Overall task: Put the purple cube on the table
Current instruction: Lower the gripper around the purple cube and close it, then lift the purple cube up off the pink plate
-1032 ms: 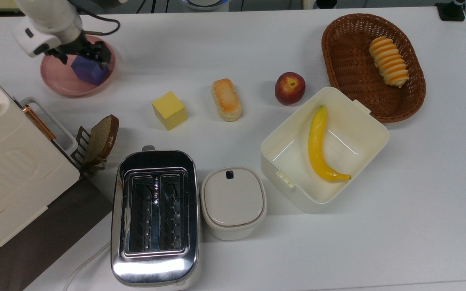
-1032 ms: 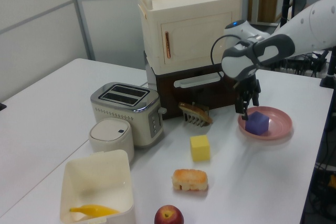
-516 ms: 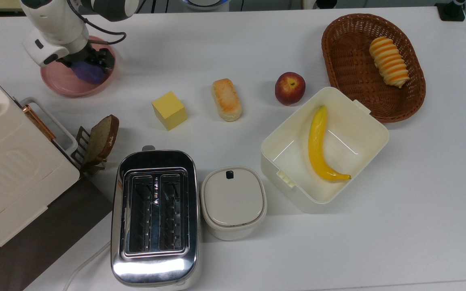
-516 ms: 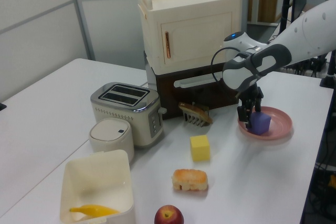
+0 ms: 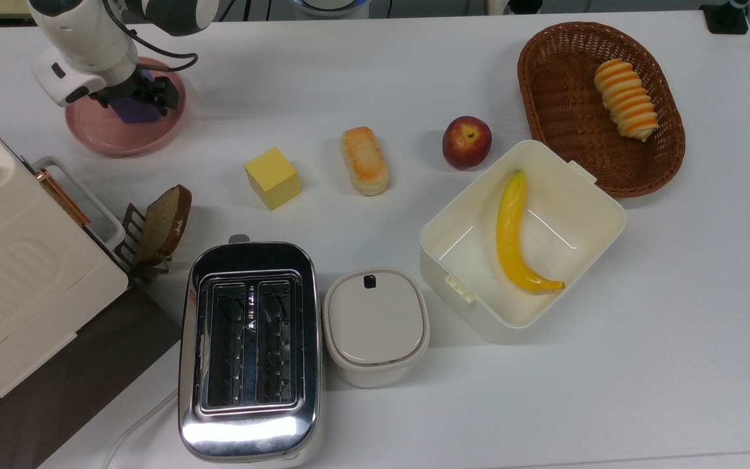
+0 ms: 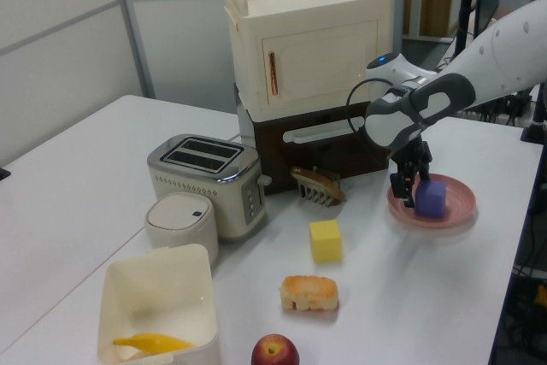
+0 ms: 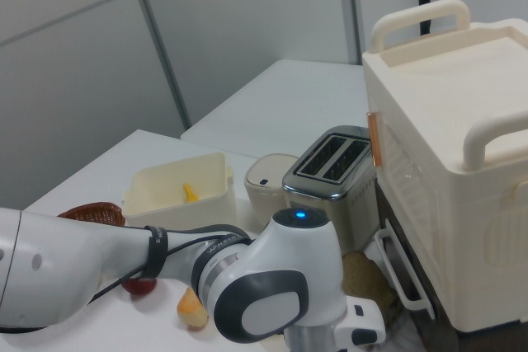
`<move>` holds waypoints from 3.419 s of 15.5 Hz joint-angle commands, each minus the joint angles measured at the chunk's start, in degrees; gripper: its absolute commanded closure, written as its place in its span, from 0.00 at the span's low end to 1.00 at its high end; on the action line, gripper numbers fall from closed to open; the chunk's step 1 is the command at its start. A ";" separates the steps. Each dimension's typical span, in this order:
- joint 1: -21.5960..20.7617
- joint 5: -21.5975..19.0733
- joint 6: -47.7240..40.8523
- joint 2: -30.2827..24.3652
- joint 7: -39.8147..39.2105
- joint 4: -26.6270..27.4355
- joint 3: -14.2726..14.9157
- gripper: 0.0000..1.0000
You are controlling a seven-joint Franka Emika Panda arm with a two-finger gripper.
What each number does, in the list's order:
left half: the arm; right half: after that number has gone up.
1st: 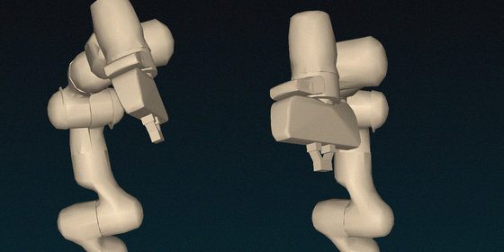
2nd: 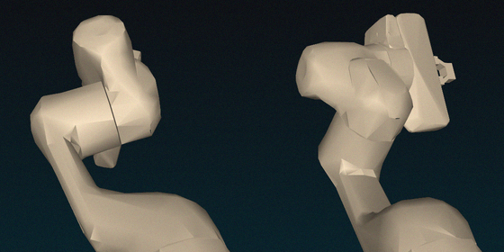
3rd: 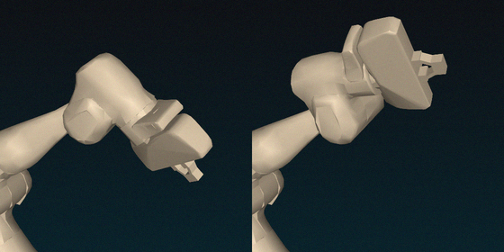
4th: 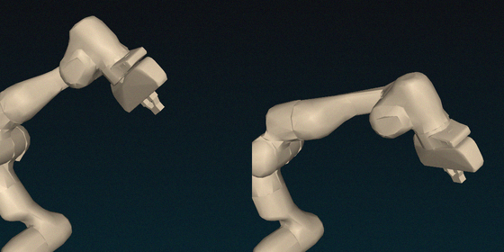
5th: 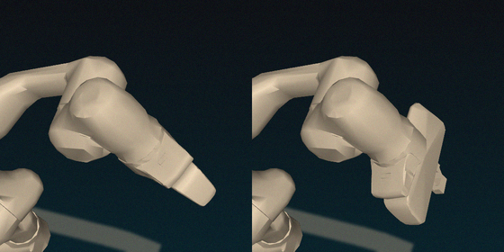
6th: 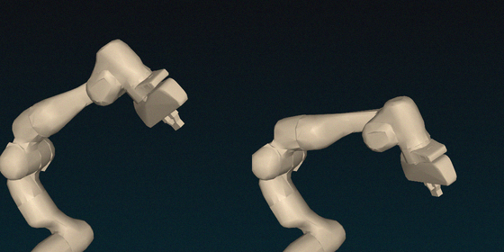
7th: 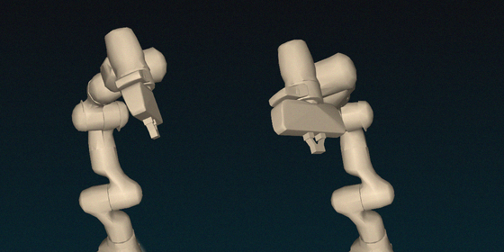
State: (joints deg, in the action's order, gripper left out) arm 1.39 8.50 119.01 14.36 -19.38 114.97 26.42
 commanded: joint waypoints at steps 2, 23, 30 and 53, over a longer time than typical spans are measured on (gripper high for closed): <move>0.54 1.34 1.66 -0.65 -3.64 1.31 1.97 0.00; -16.67 -7.27 -10.82 -5.84 8.13 -4.23 1.09 0.30; -14.59 -6.48 -11.52 -5.48 -5.98 -4.58 2.06 0.00; -11.75 -4.80 -16.41 -5.30 -27.73 -6.32 9.35 1.00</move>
State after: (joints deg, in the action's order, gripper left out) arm -8.09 5.06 112.26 12.72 -48.04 113.11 35.88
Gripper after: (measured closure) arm 0.445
